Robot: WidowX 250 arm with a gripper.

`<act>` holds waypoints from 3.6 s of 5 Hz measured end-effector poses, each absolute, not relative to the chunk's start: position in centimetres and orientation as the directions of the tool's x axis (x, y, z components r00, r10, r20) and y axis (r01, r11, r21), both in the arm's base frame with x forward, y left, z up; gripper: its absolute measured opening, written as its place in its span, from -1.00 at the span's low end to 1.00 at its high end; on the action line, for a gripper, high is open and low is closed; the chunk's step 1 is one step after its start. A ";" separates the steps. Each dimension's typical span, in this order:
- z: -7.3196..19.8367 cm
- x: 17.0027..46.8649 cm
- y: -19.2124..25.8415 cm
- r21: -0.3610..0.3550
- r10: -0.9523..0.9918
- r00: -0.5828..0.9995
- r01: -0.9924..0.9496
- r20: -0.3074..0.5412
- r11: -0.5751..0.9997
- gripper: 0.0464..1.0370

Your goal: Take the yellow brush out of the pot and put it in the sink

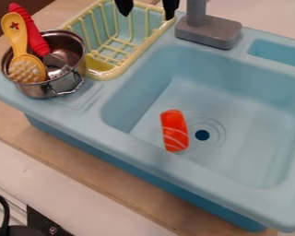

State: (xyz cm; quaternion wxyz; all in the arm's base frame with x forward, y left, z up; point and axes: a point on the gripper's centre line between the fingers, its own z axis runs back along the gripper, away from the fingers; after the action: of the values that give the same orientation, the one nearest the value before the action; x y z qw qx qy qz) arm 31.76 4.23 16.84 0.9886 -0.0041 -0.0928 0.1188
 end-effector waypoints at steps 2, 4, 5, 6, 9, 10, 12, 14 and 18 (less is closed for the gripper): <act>14.9 30.3 4.6 -0.008 0.277 0.952 -0.278 0.133 0.961 0.92; 17.2 27.6 6.3 0.049 0.336 0.926 -0.349 0.175 0.936 0.92; 18.2 25.4 7.8 0.038 0.400 0.893 -0.416 0.206 0.908 0.92; 17.5 23.0 9.5 0.064 0.477 0.859 -0.495 0.185 0.866 0.92; 17.1 19.5 13.5 0.013 0.581 0.781 -0.600 0.229 0.800 0.92; 17.3 19.7 14.5 -0.022 0.584 0.764 -0.602 0.274 0.798 0.92; 16.4 20.6 14.8 -0.052 0.565 0.755 -0.584 0.333 0.810 0.92; 16.0 20.4 14.4 -0.057 0.570 0.742 -0.591 0.352 0.805 0.92; 15.2 20.3 14.8 -0.060 0.589 0.711 -0.617 0.385 0.784 0.92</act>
State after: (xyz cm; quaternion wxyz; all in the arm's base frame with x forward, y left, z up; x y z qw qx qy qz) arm 20.35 14.80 15.23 0.9241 0.0365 -0.1954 0.3262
